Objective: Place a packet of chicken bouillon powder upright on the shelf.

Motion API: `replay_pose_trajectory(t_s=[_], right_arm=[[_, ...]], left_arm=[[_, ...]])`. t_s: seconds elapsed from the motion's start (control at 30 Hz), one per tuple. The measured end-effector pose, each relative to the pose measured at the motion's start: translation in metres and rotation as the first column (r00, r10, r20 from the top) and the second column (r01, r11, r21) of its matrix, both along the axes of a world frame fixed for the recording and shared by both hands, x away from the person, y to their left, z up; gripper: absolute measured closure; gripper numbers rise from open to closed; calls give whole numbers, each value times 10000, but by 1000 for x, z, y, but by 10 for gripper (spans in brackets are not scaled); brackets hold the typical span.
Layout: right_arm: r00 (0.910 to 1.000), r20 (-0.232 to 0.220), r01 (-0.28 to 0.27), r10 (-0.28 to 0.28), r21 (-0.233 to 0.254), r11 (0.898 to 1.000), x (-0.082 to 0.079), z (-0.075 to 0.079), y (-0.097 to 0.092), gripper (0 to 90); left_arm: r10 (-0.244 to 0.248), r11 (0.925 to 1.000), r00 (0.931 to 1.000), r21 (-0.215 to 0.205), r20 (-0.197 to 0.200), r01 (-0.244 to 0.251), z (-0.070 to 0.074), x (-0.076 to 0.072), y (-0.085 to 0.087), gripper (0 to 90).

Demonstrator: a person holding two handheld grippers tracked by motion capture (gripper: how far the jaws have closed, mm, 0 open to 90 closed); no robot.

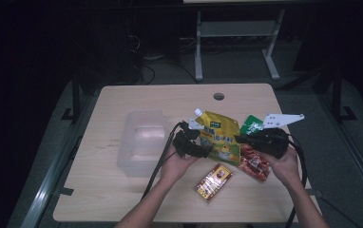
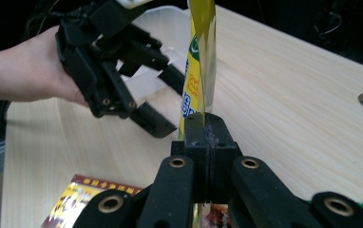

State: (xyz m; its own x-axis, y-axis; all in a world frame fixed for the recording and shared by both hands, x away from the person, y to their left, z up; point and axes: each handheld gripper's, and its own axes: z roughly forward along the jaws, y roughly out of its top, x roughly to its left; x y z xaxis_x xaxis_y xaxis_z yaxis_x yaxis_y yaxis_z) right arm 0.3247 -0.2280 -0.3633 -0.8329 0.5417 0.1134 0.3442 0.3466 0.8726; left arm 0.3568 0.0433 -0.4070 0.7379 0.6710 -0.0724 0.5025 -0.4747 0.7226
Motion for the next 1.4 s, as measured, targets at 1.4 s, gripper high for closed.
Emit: replay_pose_trajectory(t_s=[1.4], right_arm=[[9918,-1151,536,-550,-155,9984,26,9,28,897]], left_arm=[[-1325,9900,9889,-387,679,1353,8,-52,22,248]])
